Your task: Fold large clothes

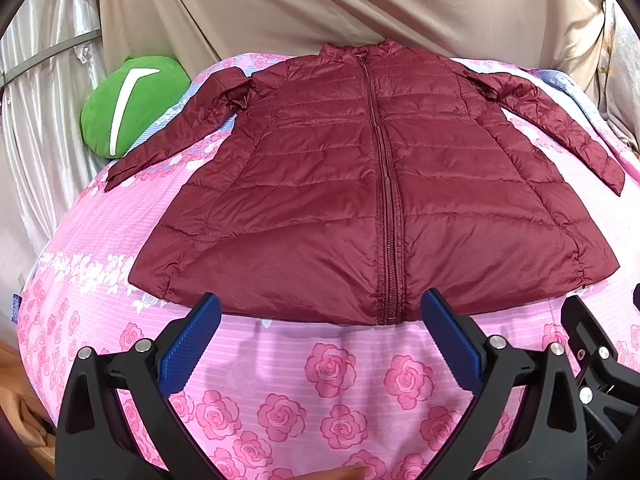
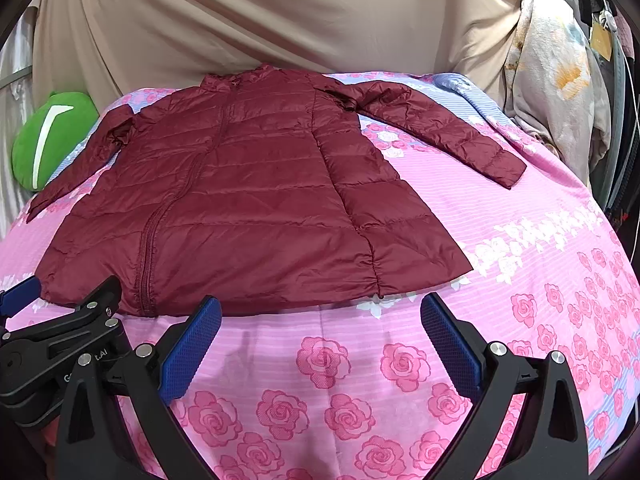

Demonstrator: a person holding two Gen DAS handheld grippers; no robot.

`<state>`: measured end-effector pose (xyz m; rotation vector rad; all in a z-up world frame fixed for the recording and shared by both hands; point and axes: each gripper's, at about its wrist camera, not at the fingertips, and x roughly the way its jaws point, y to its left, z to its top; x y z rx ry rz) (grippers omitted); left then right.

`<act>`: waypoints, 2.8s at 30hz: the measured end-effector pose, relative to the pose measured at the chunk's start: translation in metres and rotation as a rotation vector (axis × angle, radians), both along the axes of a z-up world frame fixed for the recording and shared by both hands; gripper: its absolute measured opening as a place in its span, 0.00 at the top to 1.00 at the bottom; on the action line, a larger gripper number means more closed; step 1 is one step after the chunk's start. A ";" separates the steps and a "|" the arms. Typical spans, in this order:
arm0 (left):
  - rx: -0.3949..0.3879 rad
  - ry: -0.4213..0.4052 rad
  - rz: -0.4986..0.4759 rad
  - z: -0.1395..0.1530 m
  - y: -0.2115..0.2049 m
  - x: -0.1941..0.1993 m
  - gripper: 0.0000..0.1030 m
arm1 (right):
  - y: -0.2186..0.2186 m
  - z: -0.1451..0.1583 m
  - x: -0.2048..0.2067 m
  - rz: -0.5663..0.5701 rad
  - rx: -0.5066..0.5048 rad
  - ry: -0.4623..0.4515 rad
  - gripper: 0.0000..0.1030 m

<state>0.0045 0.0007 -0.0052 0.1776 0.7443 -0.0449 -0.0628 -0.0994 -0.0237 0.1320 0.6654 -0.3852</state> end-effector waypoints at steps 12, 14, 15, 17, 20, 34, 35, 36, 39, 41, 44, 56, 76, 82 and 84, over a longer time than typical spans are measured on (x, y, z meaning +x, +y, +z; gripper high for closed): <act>0.008 0.005 0.002 0.000 -0.003 0.001 0.05 | -0.001 -0.001 -0.001 -0.001 0.002 0.002 0.05; 0.009 0.006 0.003 0.000 -0.003 0.001 0.05 | 0.000 0.000 0.000 0.000 0.002 0.003 0.05; 0.009 0.006 0.004 0.000 -0.003 0.001 0.05 | 0.000 0.000 0.000 -0.001 0.002 0.003 0.05; 0.010 0.005 0.002 0.000 -0.002 0.001 0.05 | -0.002 -0.001 -0.001 -0.002 0.002 0.001 0.05; 0.008 0.004 0.003 0.000 -0.002 0.001 0.05 | -0.002 -0.001 0.000 -0.001 0.003 0.003 0.05; 0.006 -0.014 0.004 0.002 -0.002 0.002 0.05 | -0.002 0.001 0.001 -0.003 -0.001 -0.004 0.05; 0.006 -0.015 0.004 0.003 -0.001 0.002 0.05 | -0.003 0.002 0.002 -0.002 -0.001 -0.005 0.05; 0.007 -0.017 0.004 0.003 -0.002 0.002 0.05 | -0.003 0.003 0.003 -0.002 -0.001 -0.006 0.05; 0.007 -0.018 0.002 0.003 -0.003 0.003 0.05 | -0.003 0.004 0.004 -0.001 -0.001 -0.009 0.05; 0.006 -0.020 -0.001 0.004 -0.003 0.004 0.05 | -0.003 0.005 0.004 -0.001 -0.001 -0.011 0.05; 0.006 -0.023 0.002 0.005 -0.005 0.007 0.05 | -0.003 0.006 0.006 -0.002 -0.001 -0.012 0.05; -0.043 0.043 -0.066 0.000 -0.009 0.024 0.05 | -0.007 0.010 0.013 0.004 -0.017 -0.016 0.05; 0.034 0.015 -0.101 0.005 0.010 0.135 0.06 | -0.370 -0.003 0.114 -0.459 0.153 0.052 0.05; -0.009 0.041 -0.127 0.007 0.008 0.174 0.11 | -0.413 -0.021 0.142 -0.483 0.285 0.058 0.54; -0.022 0.025 -0.124 0.012 0.008 0.187 0.18 | -0.416 -0.011 0.154 -0.472 0.268 0.048 0.95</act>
